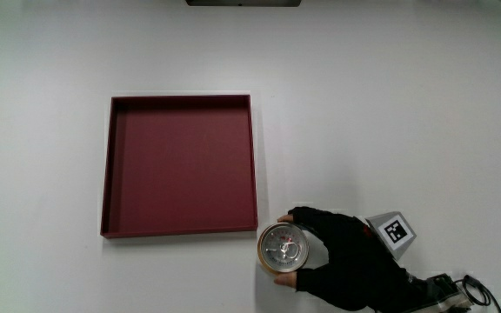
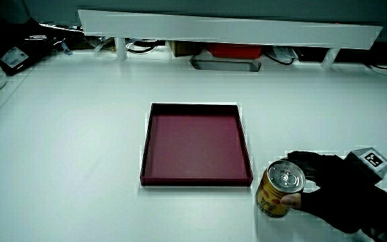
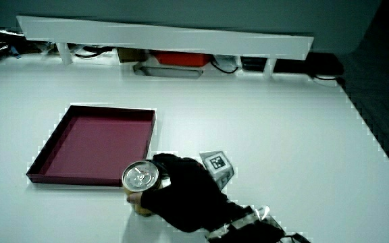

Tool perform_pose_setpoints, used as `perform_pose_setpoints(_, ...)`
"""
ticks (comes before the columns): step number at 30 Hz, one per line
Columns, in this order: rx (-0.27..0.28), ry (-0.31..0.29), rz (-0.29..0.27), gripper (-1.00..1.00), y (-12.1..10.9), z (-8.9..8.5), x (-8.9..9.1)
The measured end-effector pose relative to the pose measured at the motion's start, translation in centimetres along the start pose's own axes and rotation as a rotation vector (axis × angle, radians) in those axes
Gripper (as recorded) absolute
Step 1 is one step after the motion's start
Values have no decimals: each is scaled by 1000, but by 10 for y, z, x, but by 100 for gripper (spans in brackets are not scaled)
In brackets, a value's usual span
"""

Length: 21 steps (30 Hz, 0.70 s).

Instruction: Place red bull on desk

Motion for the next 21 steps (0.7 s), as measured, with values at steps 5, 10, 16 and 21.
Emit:
perform_pose_setpoints(5,-6,6,-35,0,-4,-1,13)
perform_pose_setpoints(10,-1,30,-68,0,-7,-3,23)
perform_pose_setpoints(16,1,80,-57,0,-9,-2,29)
perform_pose_setpoints(21,4,84,-70,0,-10,-3,31)
